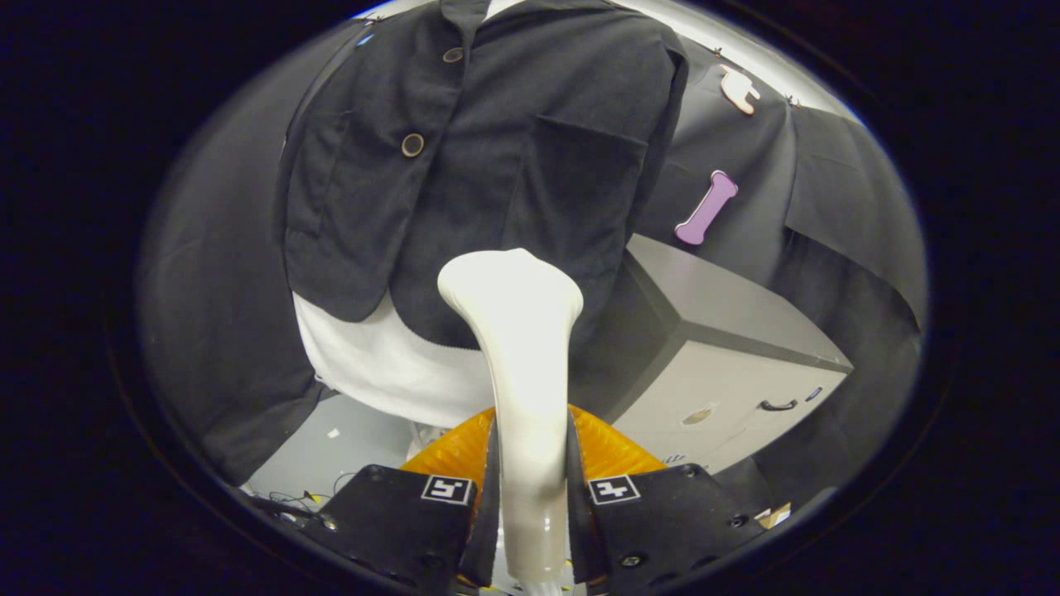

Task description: Iron the clothes twice with a garment steamer, once on the left side and once on the right side.

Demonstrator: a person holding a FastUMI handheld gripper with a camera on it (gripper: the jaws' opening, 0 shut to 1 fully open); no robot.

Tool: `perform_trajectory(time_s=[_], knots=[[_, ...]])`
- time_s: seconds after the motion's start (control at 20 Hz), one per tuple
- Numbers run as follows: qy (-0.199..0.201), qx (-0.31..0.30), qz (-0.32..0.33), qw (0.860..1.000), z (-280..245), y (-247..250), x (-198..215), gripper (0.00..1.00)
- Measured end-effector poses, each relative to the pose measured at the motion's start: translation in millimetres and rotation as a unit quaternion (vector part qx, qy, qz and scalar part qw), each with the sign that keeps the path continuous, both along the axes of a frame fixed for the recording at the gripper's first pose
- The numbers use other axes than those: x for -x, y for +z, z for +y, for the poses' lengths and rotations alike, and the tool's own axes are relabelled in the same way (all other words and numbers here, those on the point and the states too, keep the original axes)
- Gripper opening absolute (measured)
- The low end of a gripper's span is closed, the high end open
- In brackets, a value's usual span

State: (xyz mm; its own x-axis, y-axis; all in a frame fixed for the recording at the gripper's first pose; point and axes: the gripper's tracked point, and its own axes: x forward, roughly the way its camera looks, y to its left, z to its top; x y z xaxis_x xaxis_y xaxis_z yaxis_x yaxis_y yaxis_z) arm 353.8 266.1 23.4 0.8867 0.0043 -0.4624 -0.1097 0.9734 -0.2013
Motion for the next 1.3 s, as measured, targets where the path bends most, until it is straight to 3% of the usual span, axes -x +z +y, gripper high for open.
perform_trajectory(time_s=[0.3, 0.6, 1.3], knots=[[0.000, 0.000, 0.018, 1.000, -3, -12, 3, 0.37], [0.001, -0.016, -0.010, 1.000, -7, 22, 11, 0.38], [0.045, -0.059, -0.167, 0.983, 35, 236, 40, 0.38]])
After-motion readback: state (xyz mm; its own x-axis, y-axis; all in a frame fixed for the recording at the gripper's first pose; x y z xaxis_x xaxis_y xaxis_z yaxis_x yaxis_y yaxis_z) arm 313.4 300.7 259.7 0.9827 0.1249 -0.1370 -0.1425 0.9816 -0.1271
